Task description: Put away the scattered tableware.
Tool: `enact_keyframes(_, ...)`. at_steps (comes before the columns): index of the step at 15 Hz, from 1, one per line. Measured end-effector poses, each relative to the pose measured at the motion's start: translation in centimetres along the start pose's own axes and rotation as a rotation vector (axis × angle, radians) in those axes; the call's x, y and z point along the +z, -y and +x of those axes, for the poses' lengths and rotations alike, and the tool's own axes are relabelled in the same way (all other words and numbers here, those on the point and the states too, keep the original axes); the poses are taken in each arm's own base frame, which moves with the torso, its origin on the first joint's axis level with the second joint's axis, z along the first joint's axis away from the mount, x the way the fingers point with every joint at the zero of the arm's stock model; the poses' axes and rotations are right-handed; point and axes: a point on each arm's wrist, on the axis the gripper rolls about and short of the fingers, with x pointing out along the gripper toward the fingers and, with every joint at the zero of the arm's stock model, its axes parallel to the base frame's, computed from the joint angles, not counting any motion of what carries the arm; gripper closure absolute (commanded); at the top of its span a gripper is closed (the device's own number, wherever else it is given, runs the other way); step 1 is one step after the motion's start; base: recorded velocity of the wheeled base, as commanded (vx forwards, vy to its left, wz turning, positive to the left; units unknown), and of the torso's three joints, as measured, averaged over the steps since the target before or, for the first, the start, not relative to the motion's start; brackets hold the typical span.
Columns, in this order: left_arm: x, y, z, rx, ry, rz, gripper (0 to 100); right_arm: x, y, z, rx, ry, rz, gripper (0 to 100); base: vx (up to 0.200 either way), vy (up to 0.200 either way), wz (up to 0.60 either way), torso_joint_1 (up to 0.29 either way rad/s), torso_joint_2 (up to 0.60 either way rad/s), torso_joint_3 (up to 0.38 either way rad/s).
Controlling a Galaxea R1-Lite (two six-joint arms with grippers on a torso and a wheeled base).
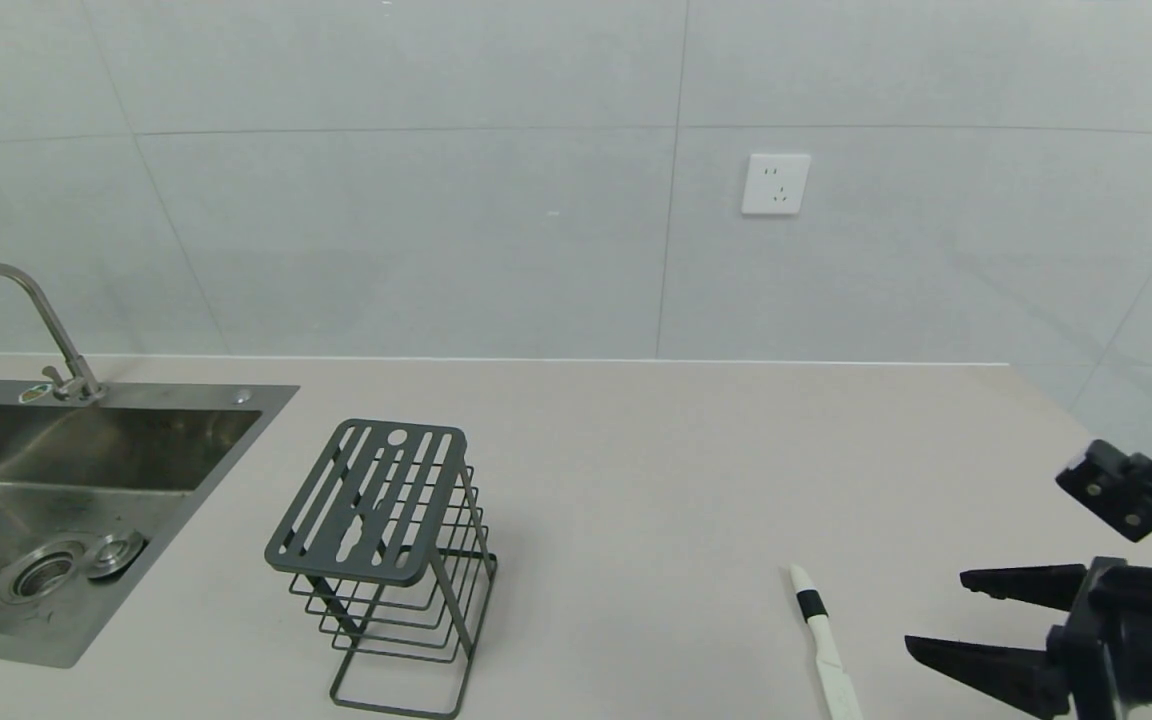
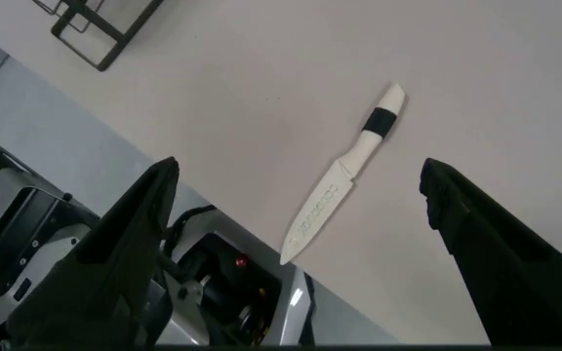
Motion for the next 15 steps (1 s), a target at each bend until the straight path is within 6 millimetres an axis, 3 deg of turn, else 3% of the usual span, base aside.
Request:
enact_keyframes(5,0.0,0.0,0.0,0.000,0.000,0.000,0,-0.3,0.3,2.6,-0.015,-0.083,-0.001,0,0.000,0.000,0.00,0.000,0.00,0.000)
enact_keyframes(10,0.0,0.0,0.0,0.000,0.000,0.000,0,-1.5,1.0,3.7,-0.155,-0.171,0.039,0,0.000,0.000,0.00,0.000,0.00,0.000)
enact_keyframes(15,0.0,0.0,0.0,0.000,0.000,0.000,0,-1.3,1.1,5.4,-0.195,-0.207,0.070,0,0.000,0.000,0.00,0.000,0.00,0.000)
